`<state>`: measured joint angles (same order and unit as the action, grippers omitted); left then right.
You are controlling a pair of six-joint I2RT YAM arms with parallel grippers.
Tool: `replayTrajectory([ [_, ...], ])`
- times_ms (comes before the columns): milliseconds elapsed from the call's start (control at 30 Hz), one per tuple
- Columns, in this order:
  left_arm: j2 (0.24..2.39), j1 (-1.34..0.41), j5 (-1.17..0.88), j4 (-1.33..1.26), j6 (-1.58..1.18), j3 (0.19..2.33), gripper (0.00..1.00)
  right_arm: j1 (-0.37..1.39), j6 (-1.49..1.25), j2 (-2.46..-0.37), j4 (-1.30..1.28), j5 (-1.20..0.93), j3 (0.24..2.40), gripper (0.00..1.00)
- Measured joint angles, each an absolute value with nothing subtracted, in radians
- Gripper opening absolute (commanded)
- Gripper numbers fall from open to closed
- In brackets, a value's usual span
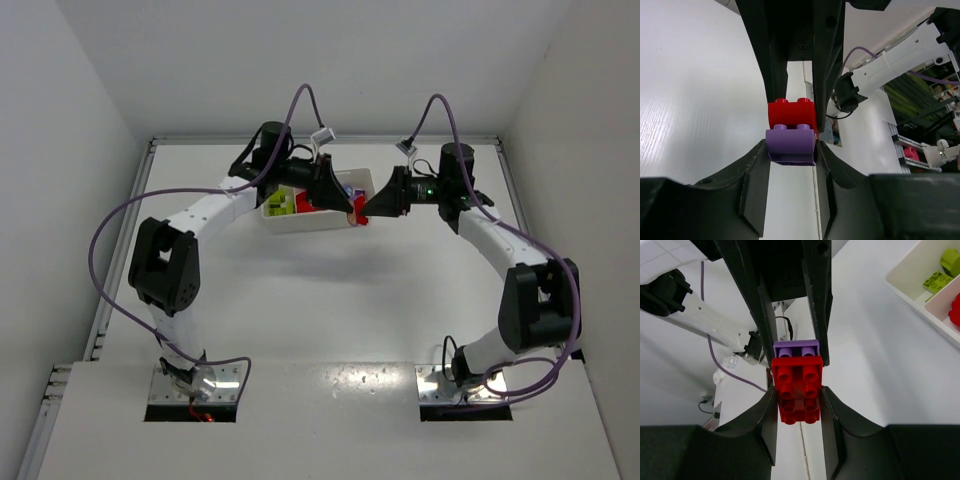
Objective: Sort the legos into containers by color
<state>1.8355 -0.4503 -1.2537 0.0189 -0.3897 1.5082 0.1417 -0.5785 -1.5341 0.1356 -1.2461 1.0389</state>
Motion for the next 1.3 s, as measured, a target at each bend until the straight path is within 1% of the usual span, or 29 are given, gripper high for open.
replayTrajectory([
  [33,1.835,-0.450,-1.253,0.021,-0.390,1.509,0.24,0.141,-0.575,-1.535,0.138,-1.247,1.039,0.00],
  [67,1.835,-0.450,-1.253,0.024,-0.390,1.509,0.15,0.141,-0.575,-1.537,0.138,-1.247,1.040,0.00],
  [167,1.835,-0.450,-1.239,0.028,-0.381,1.501,0.05,0.133,-0.573,-1.545,0.138,-1.249,1.040,0.00],
  [333,1.789,-0.437,-1.187,0.060,-0.323,1.411,0.03,0.084,-0.558,-1.552,0.127,-1.203,1.040,0.00],
  [433,1.742,-0.421,-1.094,0.127,-0.265,1.349,0.02,0.025,-0.534,-1.549,0.106,-1.122,1.040,0.00],
  [467,1.726,-0.415,-1.040,0.149,-0.246,1.337,0.00,0.012,-0.522,-1.547,0.093,-1.081,1.040,0.00],
  [600,1.662,-0.394,-0.849,0.197,-0.206,1.328,0.00,0.003,-0.481,-1.532,0.028,-0.889,1.040,0.00],
  [733,1.620,-0.381,-0.660,0.176,-0.237,1.328,0.00,0.005,-0.472,-1.511,0.028,-0.806,1.038,0.00],
  [867,1.632,-0.386,-0.507,0.138,-0.283,1.337,0.00,0.009,-0.501,-1.483,0.108,-0.780,1.007,0.00],
  [1067,1.783,-0.413,-0.403,0.129,-0.288,1.492,0.00,0.015,-0.521,-1.481,0.148,-0.778,1.004,0.00],
  [1233,1.933,-0.435,-0.372,0.149,-0.277,1.630,0.12,0.015,-0.516,-1.481,0.136,-0.776,1.004,0.00],
  [1300,1.994,-0.441,-0.366,0.150,-0.277,1.682,0.15,0.015,-0.511,-1.481,0.125,-0.777,1.004,0.00],
])
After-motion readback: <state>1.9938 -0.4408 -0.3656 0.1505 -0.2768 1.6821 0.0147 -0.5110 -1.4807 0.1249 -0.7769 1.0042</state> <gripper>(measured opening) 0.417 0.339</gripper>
